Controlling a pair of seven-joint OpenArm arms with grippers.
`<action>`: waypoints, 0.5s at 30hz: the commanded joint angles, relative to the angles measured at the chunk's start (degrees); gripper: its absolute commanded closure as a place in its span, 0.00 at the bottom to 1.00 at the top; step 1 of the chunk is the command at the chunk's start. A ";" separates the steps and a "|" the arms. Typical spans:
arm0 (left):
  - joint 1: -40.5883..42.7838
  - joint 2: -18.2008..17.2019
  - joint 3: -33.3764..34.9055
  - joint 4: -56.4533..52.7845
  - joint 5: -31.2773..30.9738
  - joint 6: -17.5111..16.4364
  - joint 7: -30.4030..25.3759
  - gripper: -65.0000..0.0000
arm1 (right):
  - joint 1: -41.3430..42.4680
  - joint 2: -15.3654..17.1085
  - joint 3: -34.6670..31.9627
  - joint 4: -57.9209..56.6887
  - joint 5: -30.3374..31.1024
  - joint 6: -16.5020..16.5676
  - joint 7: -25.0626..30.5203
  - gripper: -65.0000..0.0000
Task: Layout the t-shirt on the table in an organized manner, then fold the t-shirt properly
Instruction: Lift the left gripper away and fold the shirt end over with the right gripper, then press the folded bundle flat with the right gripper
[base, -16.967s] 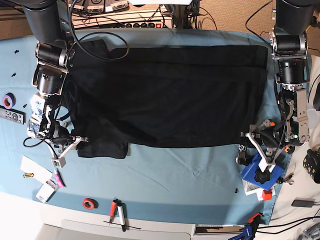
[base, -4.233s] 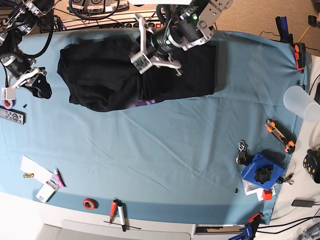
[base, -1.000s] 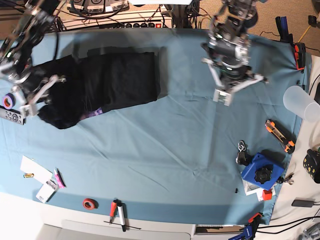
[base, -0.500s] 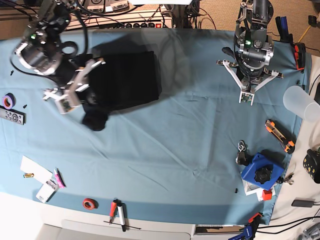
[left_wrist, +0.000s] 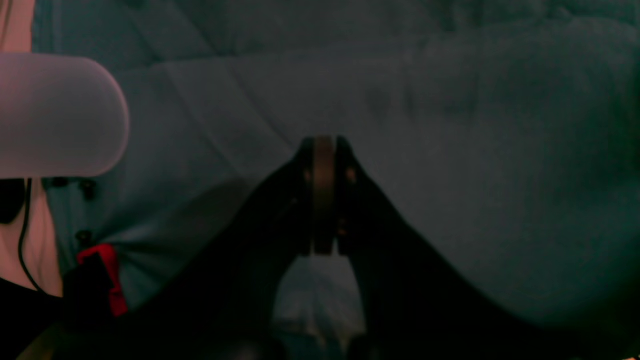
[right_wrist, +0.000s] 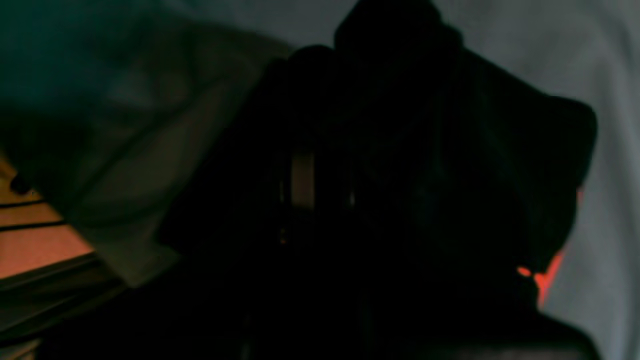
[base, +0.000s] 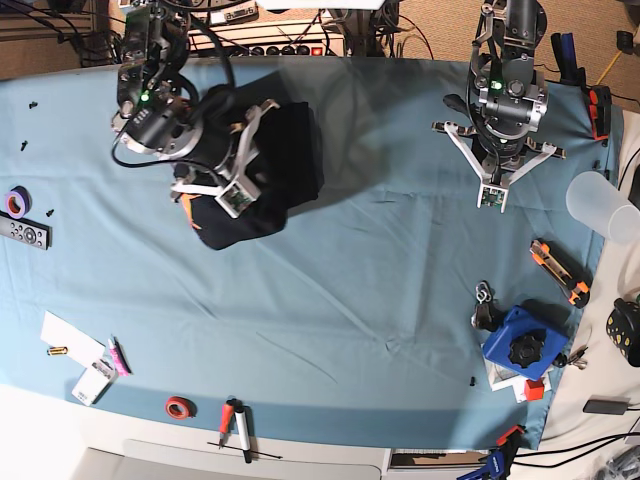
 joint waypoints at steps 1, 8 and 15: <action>-0.26 -0.15 -0.17 1.09 0.39 0.00 -0.85 1.00 | 0.50 0.37 -0.02 0.96 0.81 0.17 1.33 0.80; -0.26 -0.15 -0.17 1.09 0.39 0.00 -0.87 1.00 | 1.99 0.37 0.00 2.27 10.78 -0.09 1.77 0.66; -0.24 -0.15 -0.17 1.09 0.37 0.00 -0.81 1.00 | 4.02 0.37 3.19 7.93 11.82 -0.94 1.44 0.66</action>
